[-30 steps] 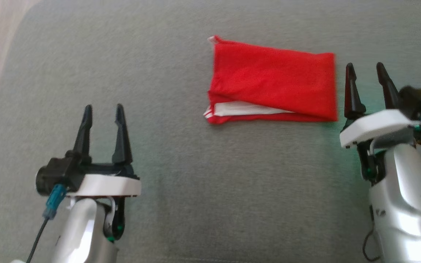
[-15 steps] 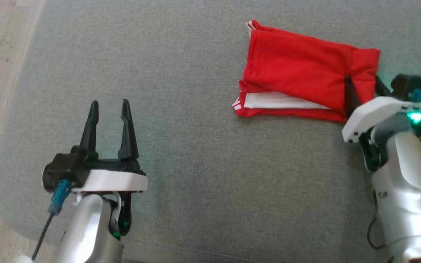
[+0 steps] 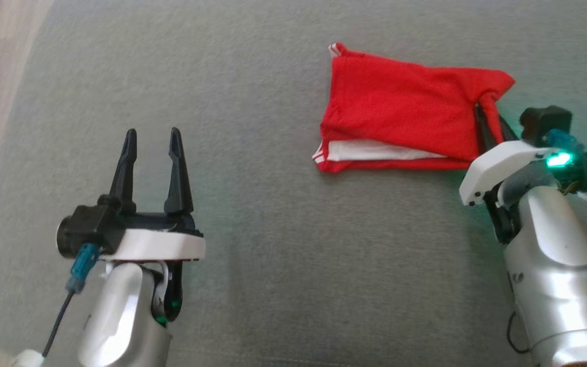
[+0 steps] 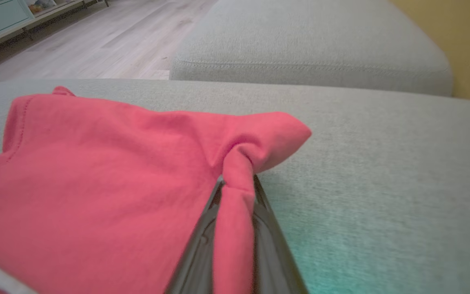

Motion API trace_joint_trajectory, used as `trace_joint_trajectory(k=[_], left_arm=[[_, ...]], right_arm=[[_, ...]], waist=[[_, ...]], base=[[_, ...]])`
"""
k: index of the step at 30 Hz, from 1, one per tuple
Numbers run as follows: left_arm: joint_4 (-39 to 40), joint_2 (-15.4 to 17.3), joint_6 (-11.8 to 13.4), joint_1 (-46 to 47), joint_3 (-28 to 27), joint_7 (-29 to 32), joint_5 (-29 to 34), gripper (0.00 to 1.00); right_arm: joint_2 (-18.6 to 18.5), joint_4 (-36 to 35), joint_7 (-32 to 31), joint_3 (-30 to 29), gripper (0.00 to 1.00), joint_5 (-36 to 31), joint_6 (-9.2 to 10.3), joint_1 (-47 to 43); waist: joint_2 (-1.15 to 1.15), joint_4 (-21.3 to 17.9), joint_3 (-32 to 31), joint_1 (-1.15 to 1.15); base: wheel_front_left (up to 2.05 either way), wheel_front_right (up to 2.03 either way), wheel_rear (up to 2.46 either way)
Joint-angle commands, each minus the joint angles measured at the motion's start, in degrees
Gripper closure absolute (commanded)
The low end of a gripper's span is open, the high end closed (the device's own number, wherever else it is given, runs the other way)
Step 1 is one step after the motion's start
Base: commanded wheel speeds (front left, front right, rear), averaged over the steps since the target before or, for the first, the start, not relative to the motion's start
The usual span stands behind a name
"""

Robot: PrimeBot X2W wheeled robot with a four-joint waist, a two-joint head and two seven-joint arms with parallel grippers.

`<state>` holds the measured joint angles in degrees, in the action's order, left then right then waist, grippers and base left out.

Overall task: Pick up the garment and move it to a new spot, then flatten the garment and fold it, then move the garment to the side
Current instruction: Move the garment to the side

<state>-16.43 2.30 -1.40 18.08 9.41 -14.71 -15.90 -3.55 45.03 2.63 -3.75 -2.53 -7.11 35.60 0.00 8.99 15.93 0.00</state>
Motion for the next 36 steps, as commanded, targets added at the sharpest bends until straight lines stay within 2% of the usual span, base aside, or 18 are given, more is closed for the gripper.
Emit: trace_joint_trajectory(k=[1,6,9,12,18,22,25,30,36], left_arm=[[1.97,0.58,-0.18,0.02,-1.63,-0.29,0.45,0.0],[3.05,0.58,-0.31,-1.34,-1.45,-0.29,1.36,0.0],[3.45,0.58,-0.38,-1.73,-1.02,-0.29,1.55,0.0],[3.85,0.58,-0.31,-1.66,-0.32,-0.29,1.58,0.0],[4.34,0.58,-0.65,-0.36,0.6,-0.29,2.44,0.0],[4.74,0.59,-1.02,0.82,0.11,-0.29,2.98,0.0],[4.69,0.69,-1.41,1.76,-0.4,-0.29,3.34,0.0],[4.6,1.03,-2.2,3.51,-1.11,-0.29,3.91,0.0],[4.47,1.43,-2.75,4.89,-2.01,-0.29,4.19,0.0]], right_arm=[[0.68,-2.2,0.72,1.54,1.0,-0.75,-0.37,0.18],[0.55,-6.82,0.09,3.86,1.0,-4.31,-0.37,-1.25],[-1.28,-9.74,-1.31,7.02,1.0,-4.73,-0.37,-1.67],[-5.22,-12.46,-3.16,10.81,1.0,-4.0,-0.37,-1.57],[-16.29,-17.47,-6.73,14.76,1.0,-1.68,-0.37,0.37],[-22.97,-18.94,-8.32,14.09,1.0,-0.39,-0.37,2.37],[-26.36,-18.5,-9.25,12.54,1.0,-0.98,-0.37,4.34],[-29.45,-16.89,-10.11,7.76,1.0,-2.68,-0.37,7.16],[-30.4,-16.15,-10.07,2.84,1.0,-3.85,-0.37,8.79]], waist=[[0.0,-1.78,-1.59,0.0],[0.0,-5.7,-3.86,0.0],[0.0,-8.12,-4.49,0.0],[0.0,-10.28,-4.29,0.0],[0.0,-13.33,-1.93,0.0],[0.0,-14.49,0.42,0.0],[0.0,-14.96,2.48,0.0],[0.0,-14.96,5.61,0.0],[0.0,-14.49,7.89,0.0]], base=[[0.0,0.0,0.0],[0.0,0.0,0.0],[0.0,0.0,0.0],[0.0,0.0,0.0],[0.0,0.0,0.0],[0.0,0.0,0.0],[0.0,0.0,0.0],[0.0,0.0,0.0],[0.0,0.0,0.0]])
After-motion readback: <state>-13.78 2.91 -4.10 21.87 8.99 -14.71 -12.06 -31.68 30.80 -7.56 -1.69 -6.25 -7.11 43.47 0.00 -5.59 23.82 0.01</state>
